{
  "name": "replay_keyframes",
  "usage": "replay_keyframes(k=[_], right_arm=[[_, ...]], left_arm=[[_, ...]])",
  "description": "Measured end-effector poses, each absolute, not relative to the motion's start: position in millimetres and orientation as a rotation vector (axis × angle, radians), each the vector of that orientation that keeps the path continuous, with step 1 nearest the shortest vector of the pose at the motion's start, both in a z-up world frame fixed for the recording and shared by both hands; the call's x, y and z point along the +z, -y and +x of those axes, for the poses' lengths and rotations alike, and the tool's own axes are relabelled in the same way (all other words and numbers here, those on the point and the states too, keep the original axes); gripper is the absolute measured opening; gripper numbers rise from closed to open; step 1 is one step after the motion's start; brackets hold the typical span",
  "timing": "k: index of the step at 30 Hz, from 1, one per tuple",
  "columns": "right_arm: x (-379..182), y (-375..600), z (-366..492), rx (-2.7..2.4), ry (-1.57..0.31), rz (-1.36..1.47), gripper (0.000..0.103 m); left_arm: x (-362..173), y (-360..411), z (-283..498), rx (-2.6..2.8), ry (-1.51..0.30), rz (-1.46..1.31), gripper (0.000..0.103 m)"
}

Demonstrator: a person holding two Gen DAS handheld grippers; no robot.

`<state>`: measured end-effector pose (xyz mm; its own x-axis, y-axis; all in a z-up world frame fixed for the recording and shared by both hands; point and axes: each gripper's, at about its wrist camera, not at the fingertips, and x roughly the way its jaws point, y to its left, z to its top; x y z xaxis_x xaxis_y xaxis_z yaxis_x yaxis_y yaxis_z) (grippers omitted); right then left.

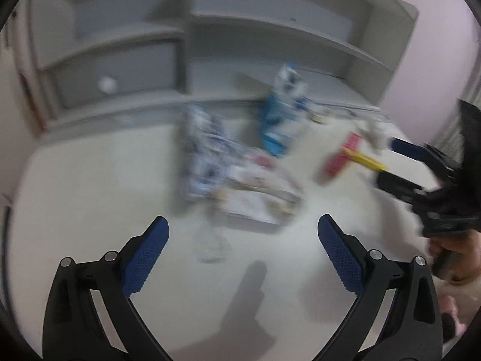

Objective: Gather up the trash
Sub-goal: 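Grasp the pink snack box with the right tool while the left tool grasps the white mask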

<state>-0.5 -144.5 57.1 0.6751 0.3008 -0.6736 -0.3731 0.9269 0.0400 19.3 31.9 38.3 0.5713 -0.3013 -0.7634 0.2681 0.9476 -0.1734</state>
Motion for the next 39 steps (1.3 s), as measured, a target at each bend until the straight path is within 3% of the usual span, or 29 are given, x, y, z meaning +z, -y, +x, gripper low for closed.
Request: replay_keyframes(k=[10, 15, 19, 23, 32, 33, 35, 36, 39], right_arm=[[52, 166, -5, 0.422, -0.773, -0.142, 0.093], [49, 176, -8, 0.422, -0.771, -0.127, 0.093], [47, 176, -2, 0.434, -0.777, -0.114, 0.093], [46, 163, 9, 0.459, -0.792, -0.128, 0.093], [35, 129, 38, 0.484, -0.846, -0.123, 0.093], [34, 126, 39, 0.481, -0.845, -0.127, 0.088], [33, 122, 42, 0.478, -0.849, -0.134, 0.068], [32, 120, 44, 0.481, -0.857, -0.132, 0.052], [32, 122, 44, 0.483, -0.869, -0.116, 0.052]], left_arm=[[27, 17, 46, -0.314, -0.944, 0.024, 0.095], [19, 19, 61, -0.245, -0.941, 0.071, 0.068], [23, 11, 57, -0.264, -0.937, 0.066, 0.057], [24, -2, 48, -0.284, -0.953, 0.033, 0.038], [29, -34, 26, -0.277, -0.951, 0.021, 0.025], [29, -36, 25, -0.274, -0.949, 0.023, 0.025], [29, -42, 22, -0.273, -0.947, 0.014, 0.024], [31, -44, 20, -0.273, -0.942, 0.01, 0.024], [41, -48, 14, -0.278, -0.904, 0.0, 0.023]])
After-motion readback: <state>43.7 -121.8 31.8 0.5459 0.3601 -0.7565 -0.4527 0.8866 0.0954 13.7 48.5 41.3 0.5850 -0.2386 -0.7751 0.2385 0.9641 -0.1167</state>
